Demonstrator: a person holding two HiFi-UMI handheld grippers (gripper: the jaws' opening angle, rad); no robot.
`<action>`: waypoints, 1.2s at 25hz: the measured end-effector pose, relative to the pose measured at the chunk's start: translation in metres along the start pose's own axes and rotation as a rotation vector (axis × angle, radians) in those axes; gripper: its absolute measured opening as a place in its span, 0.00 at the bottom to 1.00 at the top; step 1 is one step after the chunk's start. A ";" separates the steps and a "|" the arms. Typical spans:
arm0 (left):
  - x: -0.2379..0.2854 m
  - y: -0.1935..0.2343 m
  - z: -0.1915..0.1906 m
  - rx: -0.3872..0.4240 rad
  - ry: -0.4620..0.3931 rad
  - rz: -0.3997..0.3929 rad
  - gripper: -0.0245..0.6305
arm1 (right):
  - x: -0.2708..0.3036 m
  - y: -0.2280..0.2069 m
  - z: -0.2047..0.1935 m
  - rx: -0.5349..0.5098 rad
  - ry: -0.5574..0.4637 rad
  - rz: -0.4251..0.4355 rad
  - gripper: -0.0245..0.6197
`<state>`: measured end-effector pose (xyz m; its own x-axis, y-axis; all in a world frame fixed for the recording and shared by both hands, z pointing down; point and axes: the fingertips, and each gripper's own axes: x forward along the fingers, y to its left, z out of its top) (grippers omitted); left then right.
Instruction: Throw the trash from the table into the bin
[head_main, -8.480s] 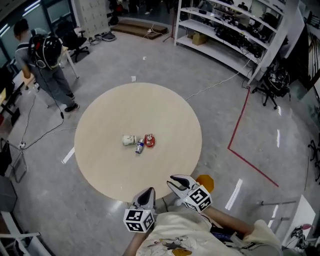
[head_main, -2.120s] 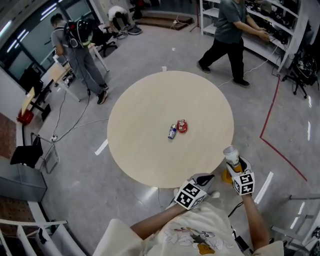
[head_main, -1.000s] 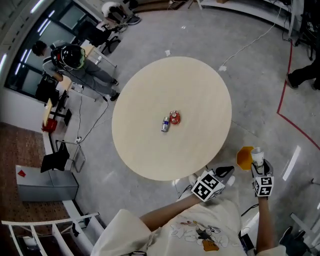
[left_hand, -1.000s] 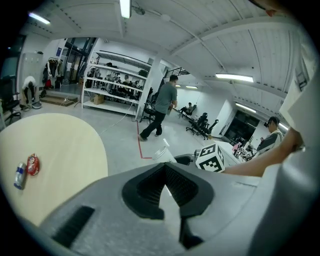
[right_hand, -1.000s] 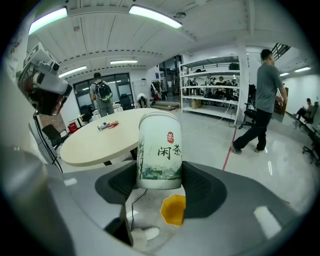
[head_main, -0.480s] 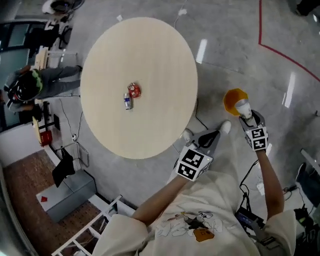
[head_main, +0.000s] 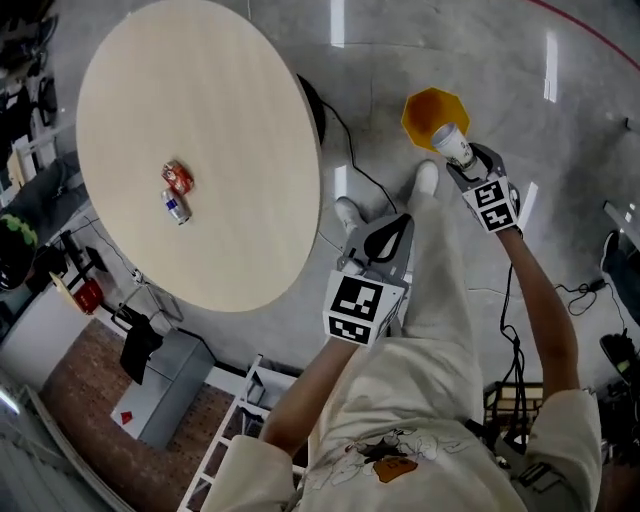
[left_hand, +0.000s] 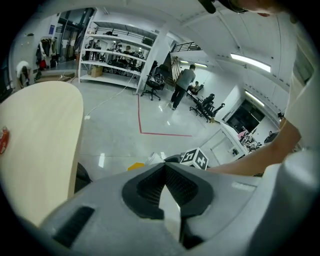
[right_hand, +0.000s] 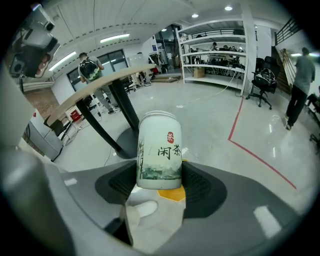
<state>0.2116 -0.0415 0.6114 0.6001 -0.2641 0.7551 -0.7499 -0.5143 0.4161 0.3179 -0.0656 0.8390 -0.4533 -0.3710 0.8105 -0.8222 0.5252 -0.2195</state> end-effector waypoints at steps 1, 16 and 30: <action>0.007 0.004 -0.004 -0.004 0.009 -0.002 0.05 | 0.010 -0.002 -0.006 -0.007 0.012 0.001 0.48; 0.104 0.070 -0.067 -0.093 0.094 -0.008 0.05 | 0.134 -0.033 -0.094 -0.082 0.208 0.028 0.48; 0.179 0.133 -0.123 -0.174 0.075 0.028 0.05 | 0.246 -0.054 -0.133 -0.169 0.306 0.043 0.48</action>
<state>0.1850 -0.0565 0.8644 0.5607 -0.2115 0.8005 -0.8068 -0.3569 0.4708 0.2962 -0.0831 1.1228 -0.3415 -0.1125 0.9331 -0.7244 0.6640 -0.1851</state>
